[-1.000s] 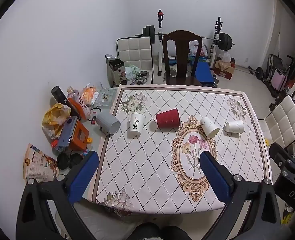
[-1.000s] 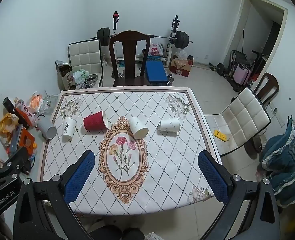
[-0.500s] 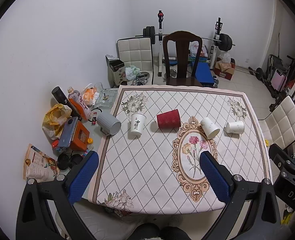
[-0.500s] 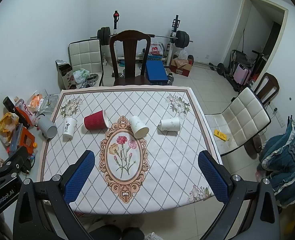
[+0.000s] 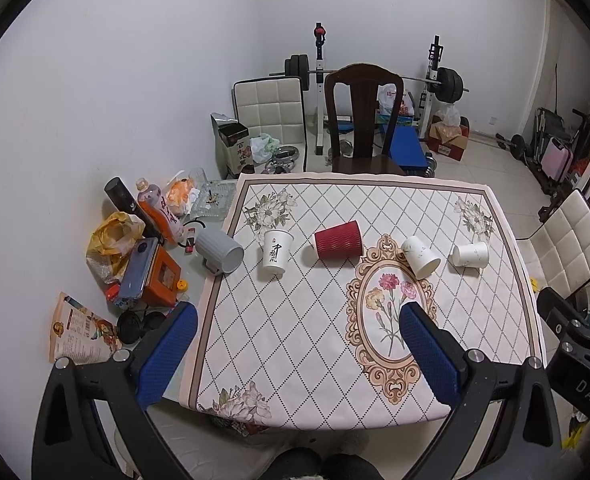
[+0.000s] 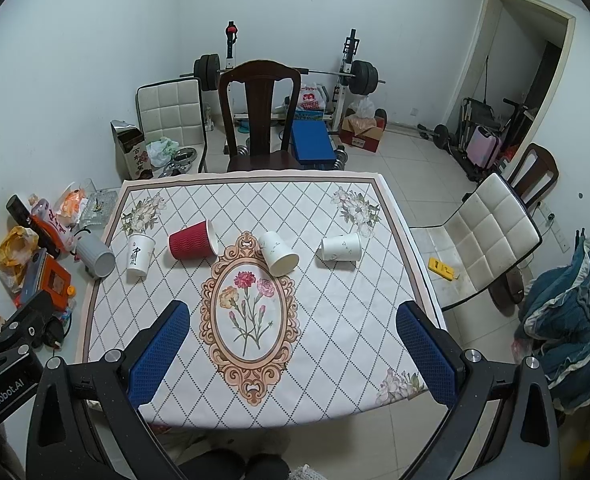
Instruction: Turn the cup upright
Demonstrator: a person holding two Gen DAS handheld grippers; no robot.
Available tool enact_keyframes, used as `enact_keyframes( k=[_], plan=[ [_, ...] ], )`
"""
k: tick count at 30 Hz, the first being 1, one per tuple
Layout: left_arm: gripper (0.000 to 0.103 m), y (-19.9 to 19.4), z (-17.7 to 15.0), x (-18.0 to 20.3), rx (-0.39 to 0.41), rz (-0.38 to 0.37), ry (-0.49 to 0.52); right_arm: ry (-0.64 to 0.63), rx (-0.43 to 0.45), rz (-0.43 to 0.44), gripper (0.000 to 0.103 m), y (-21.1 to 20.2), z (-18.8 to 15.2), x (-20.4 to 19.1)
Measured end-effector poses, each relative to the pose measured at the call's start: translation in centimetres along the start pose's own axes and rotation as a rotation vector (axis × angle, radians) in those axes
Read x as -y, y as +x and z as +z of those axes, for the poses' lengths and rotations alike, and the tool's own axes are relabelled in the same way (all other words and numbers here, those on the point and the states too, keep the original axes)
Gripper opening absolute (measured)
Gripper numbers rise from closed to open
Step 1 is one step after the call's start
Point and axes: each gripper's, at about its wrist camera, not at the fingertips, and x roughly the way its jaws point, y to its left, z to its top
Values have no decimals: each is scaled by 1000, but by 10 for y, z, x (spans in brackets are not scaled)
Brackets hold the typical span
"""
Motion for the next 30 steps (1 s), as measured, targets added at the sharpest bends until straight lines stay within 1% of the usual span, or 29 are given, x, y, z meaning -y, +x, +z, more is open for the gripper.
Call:
enact_keyframes(
  k=[30],
  plan=[
    [103,0,-2,0,4,3,4,-2,-5,7,103,-1,-4,-10]
  ],
)
